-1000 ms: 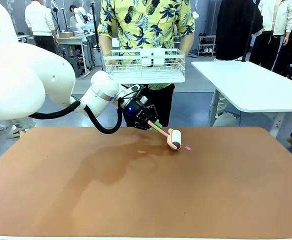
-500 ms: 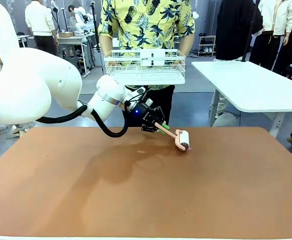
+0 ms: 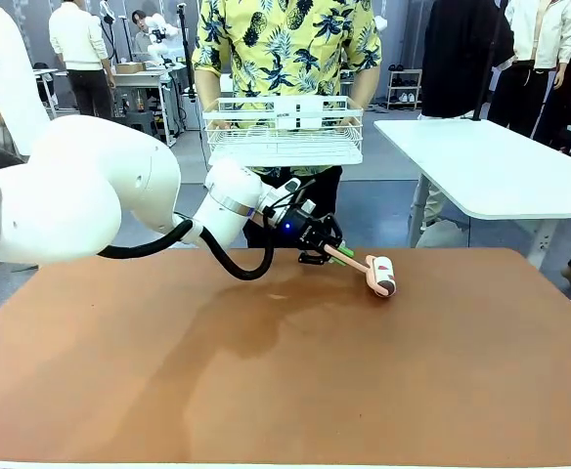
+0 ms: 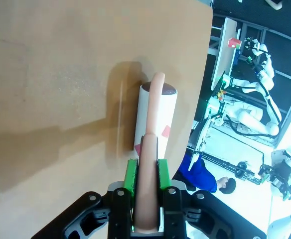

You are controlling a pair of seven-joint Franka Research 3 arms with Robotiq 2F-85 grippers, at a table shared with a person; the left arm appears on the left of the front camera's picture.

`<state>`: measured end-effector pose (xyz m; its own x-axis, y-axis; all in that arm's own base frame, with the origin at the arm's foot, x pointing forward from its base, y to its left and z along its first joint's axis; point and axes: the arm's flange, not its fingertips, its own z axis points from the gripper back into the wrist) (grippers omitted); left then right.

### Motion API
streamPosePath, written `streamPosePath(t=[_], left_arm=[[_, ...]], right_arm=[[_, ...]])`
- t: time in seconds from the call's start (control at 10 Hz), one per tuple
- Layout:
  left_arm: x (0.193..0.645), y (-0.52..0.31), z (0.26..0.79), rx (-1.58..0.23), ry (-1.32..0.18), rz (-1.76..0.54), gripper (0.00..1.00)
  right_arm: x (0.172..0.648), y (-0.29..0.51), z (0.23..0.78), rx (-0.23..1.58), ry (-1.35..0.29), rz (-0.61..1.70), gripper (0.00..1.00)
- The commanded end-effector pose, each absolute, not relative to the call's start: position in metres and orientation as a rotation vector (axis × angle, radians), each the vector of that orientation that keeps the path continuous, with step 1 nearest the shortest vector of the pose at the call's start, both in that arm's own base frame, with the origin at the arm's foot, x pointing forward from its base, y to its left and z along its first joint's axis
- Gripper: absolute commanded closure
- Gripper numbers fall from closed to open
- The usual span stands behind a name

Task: Clean the table.
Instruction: Clean the table with the Lint Roller when the human lifts the Dish drying rack.

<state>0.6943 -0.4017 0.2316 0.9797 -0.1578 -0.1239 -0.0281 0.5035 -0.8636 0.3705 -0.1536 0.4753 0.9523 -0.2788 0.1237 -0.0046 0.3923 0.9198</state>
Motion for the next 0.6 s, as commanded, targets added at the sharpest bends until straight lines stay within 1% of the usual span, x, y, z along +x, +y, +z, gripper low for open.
streamPosePath(t=[0.0,0.5], left_arm=[[0.686,-0.403,0.204,-0.969,0.169,-0.088,0.79],[0.649,-0.385,0.280,-1.047,0.030,-0.185,0.79]], right_arm=[[0.368,-0.154,0.478,1.167,-0.281,-0.162,0.00],[0.368,-0.154,0.478,1.167,-0.281,-0.162,0.00]])
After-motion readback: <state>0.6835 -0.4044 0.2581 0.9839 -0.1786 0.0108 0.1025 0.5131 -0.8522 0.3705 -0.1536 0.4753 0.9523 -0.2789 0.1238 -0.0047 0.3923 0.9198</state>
